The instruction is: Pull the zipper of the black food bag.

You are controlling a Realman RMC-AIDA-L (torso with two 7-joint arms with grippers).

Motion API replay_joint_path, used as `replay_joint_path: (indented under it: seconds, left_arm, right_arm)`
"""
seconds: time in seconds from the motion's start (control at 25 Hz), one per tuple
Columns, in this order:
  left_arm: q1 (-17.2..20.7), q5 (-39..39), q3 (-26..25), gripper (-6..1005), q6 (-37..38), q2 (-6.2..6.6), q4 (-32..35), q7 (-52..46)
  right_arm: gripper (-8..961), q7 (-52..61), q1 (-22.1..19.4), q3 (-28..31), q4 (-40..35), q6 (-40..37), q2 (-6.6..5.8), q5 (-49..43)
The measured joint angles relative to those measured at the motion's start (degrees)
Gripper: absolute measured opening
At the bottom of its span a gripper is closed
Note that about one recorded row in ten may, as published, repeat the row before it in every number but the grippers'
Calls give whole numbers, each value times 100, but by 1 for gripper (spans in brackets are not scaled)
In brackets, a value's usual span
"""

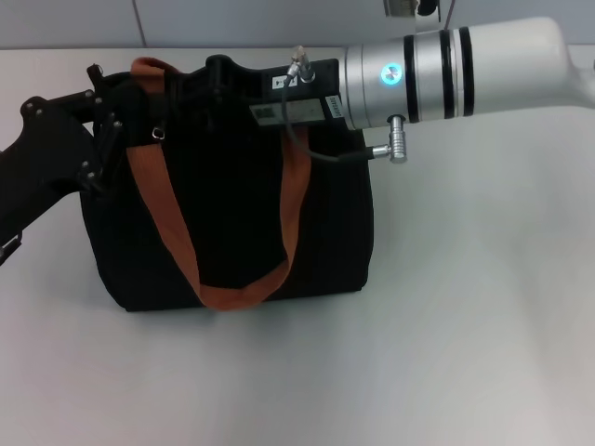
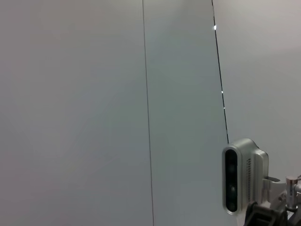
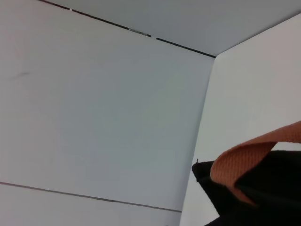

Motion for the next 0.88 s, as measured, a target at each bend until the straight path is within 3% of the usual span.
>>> replay_joint_path:
  seconds: [0.24, 0.48, 0.88]
  left_arm:
    - [28, -48, 0, 82, 30, 8, -2, 2]
    - [49, -57, 0, 88, 32, 13, 3, 2]
    - [85, -62, -146, 96, 34, 22, 8, -9]
  right_arm:
    - [149, -241, -2, -31, -100, -6, 0, 1]
    - [37, -279, -202, -428, -577, 150, 0, -4]
    - [-2, 89, -500, -450, -1190, 284, -60, -550]
